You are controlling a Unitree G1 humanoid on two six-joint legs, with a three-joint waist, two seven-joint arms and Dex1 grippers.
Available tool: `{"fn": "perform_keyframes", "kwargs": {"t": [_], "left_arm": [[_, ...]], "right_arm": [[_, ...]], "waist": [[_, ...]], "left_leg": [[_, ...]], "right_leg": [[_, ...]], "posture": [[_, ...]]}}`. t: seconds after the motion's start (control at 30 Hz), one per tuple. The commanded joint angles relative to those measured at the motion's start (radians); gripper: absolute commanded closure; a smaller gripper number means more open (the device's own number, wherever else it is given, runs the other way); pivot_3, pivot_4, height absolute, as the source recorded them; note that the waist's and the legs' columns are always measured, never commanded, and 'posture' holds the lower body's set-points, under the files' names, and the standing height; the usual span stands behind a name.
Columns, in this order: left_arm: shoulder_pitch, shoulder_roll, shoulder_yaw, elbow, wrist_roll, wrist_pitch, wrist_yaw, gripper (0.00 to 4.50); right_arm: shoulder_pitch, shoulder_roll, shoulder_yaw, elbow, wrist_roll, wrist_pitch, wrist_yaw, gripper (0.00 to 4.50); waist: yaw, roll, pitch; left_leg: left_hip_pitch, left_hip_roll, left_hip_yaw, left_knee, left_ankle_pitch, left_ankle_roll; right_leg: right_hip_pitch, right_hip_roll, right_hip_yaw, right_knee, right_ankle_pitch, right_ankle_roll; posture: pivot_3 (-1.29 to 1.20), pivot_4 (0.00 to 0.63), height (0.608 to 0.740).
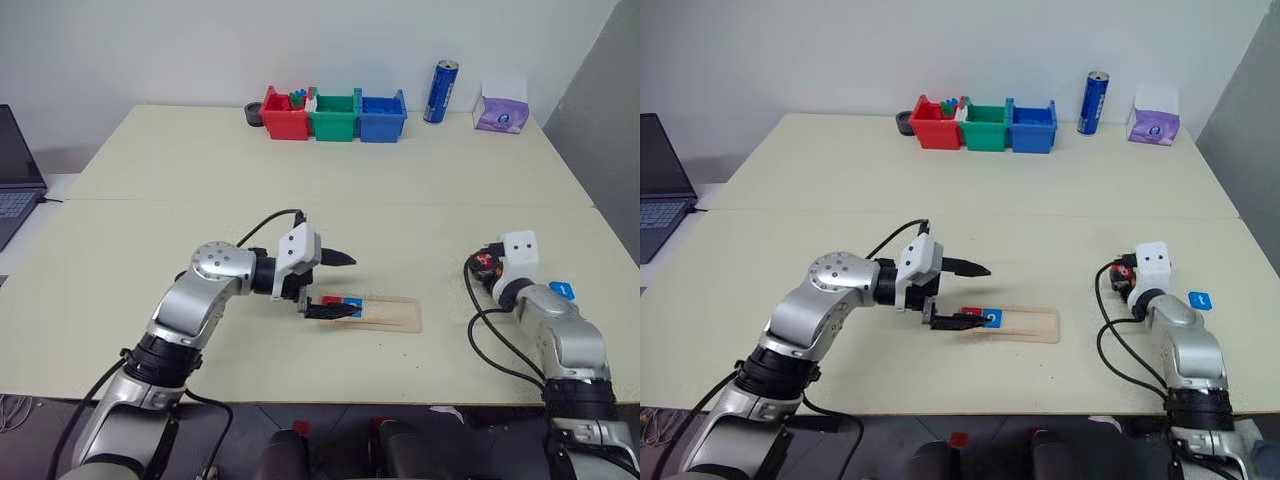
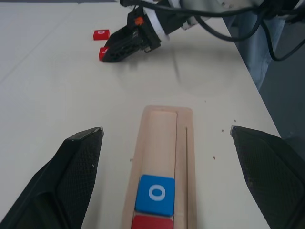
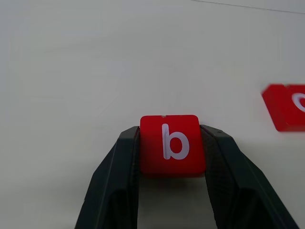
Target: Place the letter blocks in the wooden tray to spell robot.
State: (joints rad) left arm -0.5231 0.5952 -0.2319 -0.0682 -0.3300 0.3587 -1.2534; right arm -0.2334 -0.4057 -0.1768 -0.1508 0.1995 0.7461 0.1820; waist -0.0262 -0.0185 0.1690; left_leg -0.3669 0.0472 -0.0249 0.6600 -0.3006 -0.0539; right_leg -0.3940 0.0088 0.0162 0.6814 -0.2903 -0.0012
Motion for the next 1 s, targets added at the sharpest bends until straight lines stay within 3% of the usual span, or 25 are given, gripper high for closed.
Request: {"fn": "perform_keyframes", "kwargs": {"t": [0.03, 0.27, 0.73, 1.0], "left_arm": [[0.022, 0.02, 0.007, -0.047, -0.018, -0.029, -0.035, 0.0], [0.058, 0.022, -0.002, -0.079, -0.025, -0.05, -0.073, 0.0], [0.047, -0.03, -0.049, -0.093, -0.009, -0.062, -0.066, 0.0], [0.042, -0.047, -0.056, -0.094, 0.003, -0.061, -0.048, 0.0]], "right_arm": [[0.074, 0.041, -0.023, -0.306, 0.018, 0.166, -0.072, 3.04], [0.256, 0.213, 0.056, -0.687, -0.007, 0.392, -0.22, 3.04], [0.322, 0.395, 0.097, -0.673, -0.034, 0.392, -0.294, 3.04], [0.302, 0.44, 0.081, -0.706, -0.028, 0.391, -0.297, 0.3]], "waist": [[0.0, 0.0, 0.0], [0.0, 0.001, 0.0], [-0.003, 0.001, 0.0], [-0.003, 0.001, 0.0]], "left_leg": [[-0.001, 0.0, 0.0, 0.0, 0.0, 0.0], [-0.011, 0.0, -0.001, 0.003, 0.0, 0.0], [-0.012, 0.0, -0.001, 0.003, 0.0, 0.0], [-0.012, 0.0, -0.001, 0.003, 0.0, 0.0]], "right_leg": [[-0.001, 0.0, 0.0, 0.0, 0.0, 0.0], [-0.012, 0.0, 0.0, 0.004, 0.0, 0.0], [-0.013, 0.001, 0.0, 0.004, -0.002, 0.004], [-0.013, 0.001, 0.0, 0.004, -0.002, 0.004]], "posture": [[0.0, 0.15, 0.74], [0.0, 0.15, 0.74], [0.0, 0.15, 0.74], [0.0, 0.15, 0.74]]}}
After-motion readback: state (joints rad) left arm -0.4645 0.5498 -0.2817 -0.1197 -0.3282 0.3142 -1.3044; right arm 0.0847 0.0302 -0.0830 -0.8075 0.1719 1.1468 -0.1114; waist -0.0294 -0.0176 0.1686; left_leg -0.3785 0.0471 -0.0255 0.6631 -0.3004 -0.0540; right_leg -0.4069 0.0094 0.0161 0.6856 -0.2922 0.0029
